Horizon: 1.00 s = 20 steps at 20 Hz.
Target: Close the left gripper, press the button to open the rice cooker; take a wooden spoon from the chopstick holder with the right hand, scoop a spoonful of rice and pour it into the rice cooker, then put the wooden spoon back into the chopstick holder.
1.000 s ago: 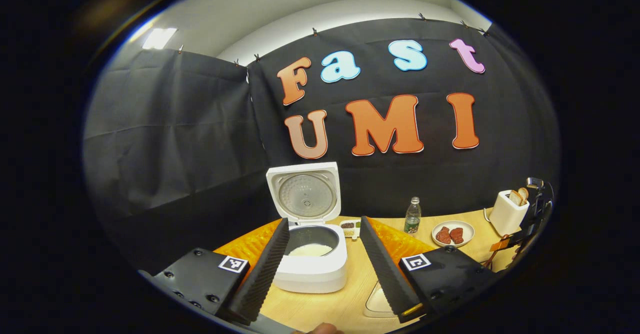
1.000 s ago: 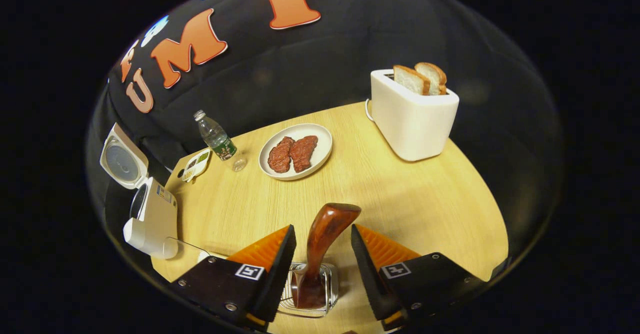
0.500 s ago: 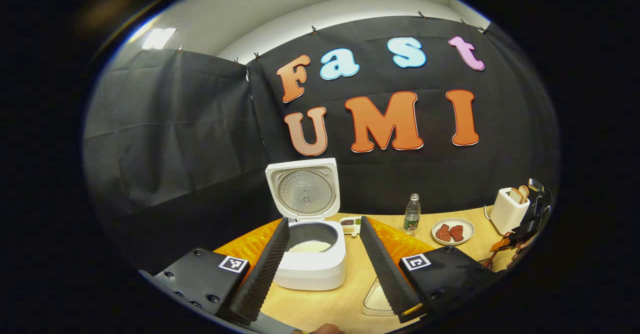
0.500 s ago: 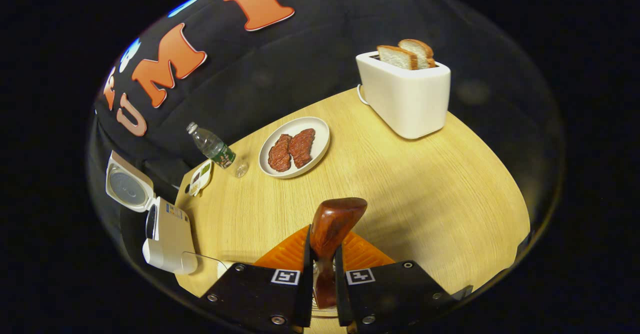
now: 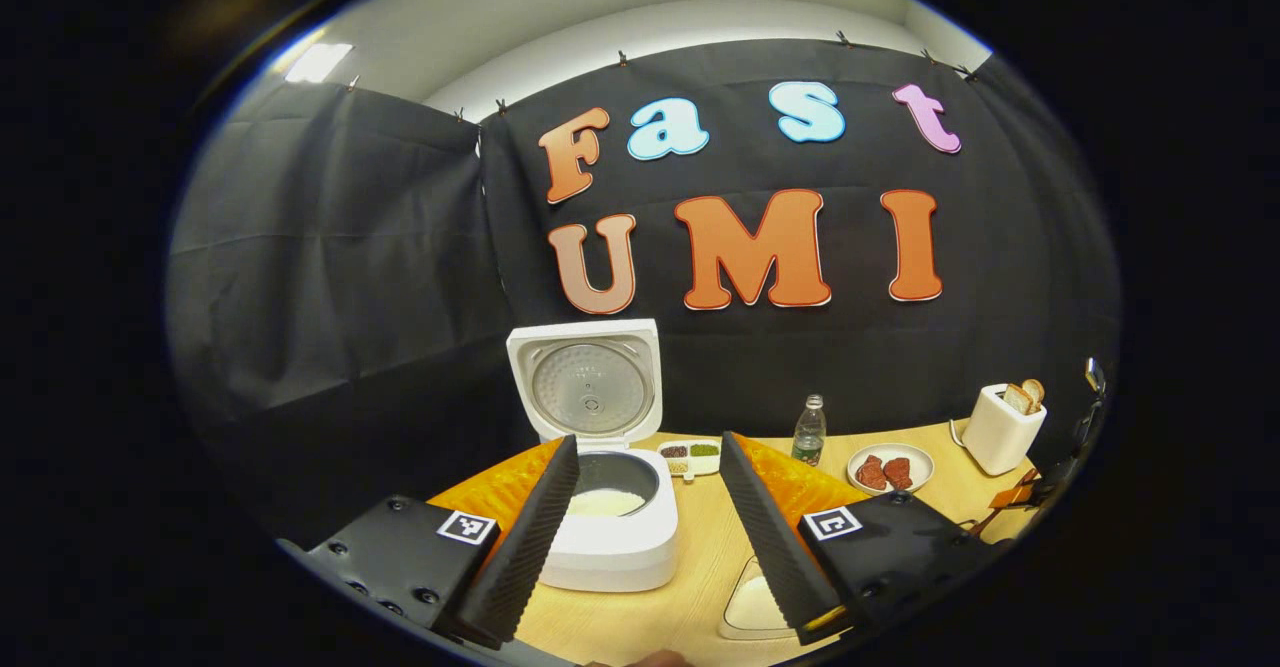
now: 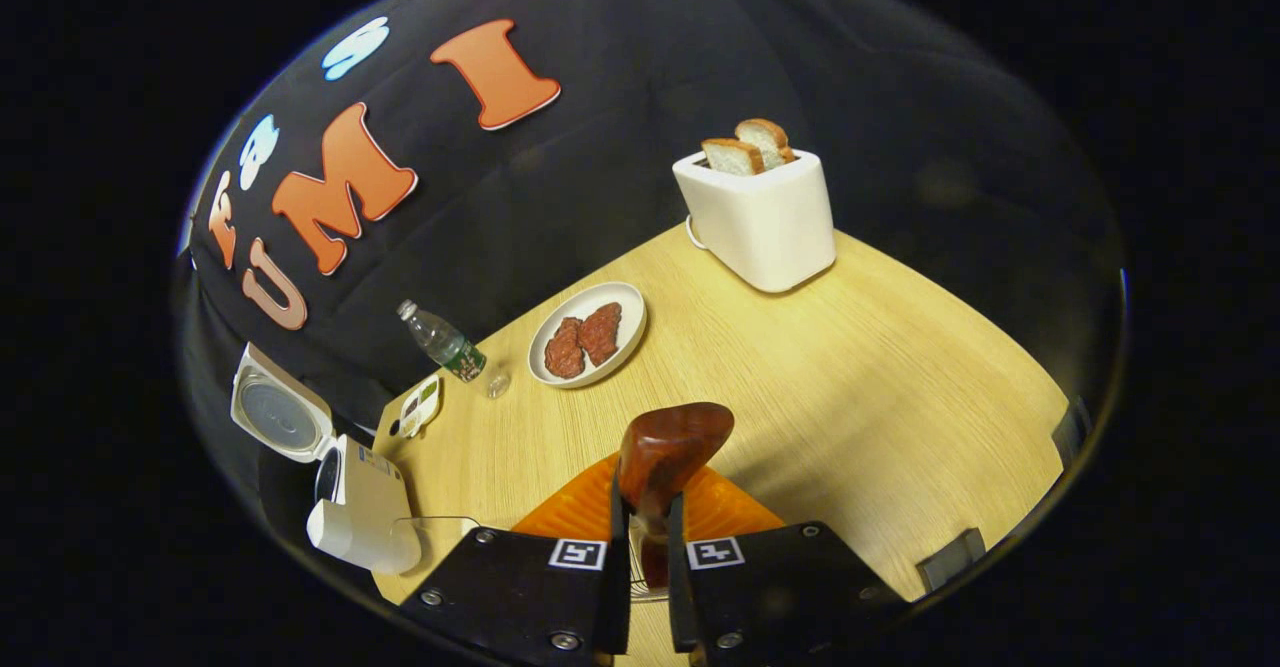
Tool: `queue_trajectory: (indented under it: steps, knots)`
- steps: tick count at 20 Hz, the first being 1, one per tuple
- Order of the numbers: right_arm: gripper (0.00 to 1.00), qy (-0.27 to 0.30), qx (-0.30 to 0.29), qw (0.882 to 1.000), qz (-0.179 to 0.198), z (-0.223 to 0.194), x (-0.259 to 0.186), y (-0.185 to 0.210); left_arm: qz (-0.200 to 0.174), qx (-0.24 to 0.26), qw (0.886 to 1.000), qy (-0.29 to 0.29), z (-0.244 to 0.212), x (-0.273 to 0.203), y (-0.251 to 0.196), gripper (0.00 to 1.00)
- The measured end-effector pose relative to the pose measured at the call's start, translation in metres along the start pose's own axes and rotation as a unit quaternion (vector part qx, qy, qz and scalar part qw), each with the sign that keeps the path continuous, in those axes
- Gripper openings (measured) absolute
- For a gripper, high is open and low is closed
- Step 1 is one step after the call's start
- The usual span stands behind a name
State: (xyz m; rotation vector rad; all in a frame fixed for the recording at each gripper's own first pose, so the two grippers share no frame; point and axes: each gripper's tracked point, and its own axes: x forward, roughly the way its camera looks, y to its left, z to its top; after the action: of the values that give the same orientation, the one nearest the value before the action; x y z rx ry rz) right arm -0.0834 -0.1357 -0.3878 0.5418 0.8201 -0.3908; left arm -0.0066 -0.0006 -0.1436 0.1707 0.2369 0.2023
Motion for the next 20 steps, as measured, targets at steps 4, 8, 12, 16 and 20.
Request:
queue_trajectory:
  steps: [4,8,12,16,20]
  knots:
    - [0.15,-0.065,-0.024,0.998,0.006,0.035,-0.031,0.026,-0.015,-0.001,1.000,-0.002,0.001,0.012,0.017,0.96]
    - [0.15,-0.112,-0.064,0.991,0.034,0.055,-0.067,0.075,-0.020,-0.006,1.000,-0.007,0.002,0.024,0.037,1.00]
    - [0.13,-0.116,-0.099,0.983,0.104,0.038,-0.088,0.144,-0.016,-0.012,1.000,-0.007,-0.002,0.033,0.062,0.96]
    - [0.13,-0.090,-0.133,0.980,0.121,-0.002,-0.079,0.179,-0.001,-0.019,1.000,0.000,-0.012,0.038,0.096,0.96]
    - [0.12,-0.074,-0.220,0.967,0.106,-0.042,-0.064,0.192,0.015,-0.014,1.000,0.011,-0.024,0.040,0.123,0.96]
